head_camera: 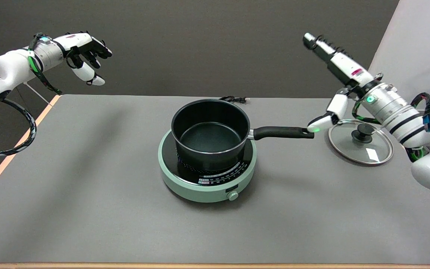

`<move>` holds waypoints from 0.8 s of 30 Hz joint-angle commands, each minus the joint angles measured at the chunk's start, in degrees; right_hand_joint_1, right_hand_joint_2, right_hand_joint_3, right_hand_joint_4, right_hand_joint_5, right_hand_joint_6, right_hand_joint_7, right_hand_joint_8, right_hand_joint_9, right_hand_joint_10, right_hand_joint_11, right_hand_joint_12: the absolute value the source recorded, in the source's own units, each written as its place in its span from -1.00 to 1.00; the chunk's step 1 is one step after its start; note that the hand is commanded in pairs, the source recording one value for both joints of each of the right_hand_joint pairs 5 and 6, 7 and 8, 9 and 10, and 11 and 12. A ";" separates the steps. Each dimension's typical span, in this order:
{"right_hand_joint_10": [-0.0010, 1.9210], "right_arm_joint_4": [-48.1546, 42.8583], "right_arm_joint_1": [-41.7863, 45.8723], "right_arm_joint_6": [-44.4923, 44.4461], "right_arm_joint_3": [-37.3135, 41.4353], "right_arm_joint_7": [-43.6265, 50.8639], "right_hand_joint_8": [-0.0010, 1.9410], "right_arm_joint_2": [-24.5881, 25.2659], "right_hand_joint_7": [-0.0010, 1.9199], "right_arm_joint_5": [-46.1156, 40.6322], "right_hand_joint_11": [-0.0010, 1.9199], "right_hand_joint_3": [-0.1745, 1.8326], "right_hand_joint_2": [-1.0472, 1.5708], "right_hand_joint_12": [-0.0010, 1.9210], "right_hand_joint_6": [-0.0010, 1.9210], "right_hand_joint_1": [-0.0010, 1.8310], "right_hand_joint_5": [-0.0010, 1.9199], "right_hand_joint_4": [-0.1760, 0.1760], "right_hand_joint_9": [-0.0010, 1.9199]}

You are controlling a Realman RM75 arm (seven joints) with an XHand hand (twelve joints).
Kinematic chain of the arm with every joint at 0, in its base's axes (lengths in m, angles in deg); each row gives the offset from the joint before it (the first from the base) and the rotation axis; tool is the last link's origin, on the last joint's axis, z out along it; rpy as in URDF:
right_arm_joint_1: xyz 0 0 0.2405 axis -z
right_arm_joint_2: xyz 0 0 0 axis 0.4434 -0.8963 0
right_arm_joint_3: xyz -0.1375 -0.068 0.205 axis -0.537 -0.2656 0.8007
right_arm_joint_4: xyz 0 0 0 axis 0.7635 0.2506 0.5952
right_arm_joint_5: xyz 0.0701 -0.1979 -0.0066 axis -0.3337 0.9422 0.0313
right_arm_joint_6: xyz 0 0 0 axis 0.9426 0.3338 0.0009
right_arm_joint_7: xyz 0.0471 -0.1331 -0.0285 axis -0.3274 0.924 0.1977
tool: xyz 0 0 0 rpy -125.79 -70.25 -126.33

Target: Pick up the pot.

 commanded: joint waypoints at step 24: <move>-1.00 -19.88 16.91 -10.91 25.21 -35.34 -1.00 2.65 -1.00 -6.16 -1.00 -0.32 0.19 -1.00 -1.00 0.13 -1.00 -1.00 -1.00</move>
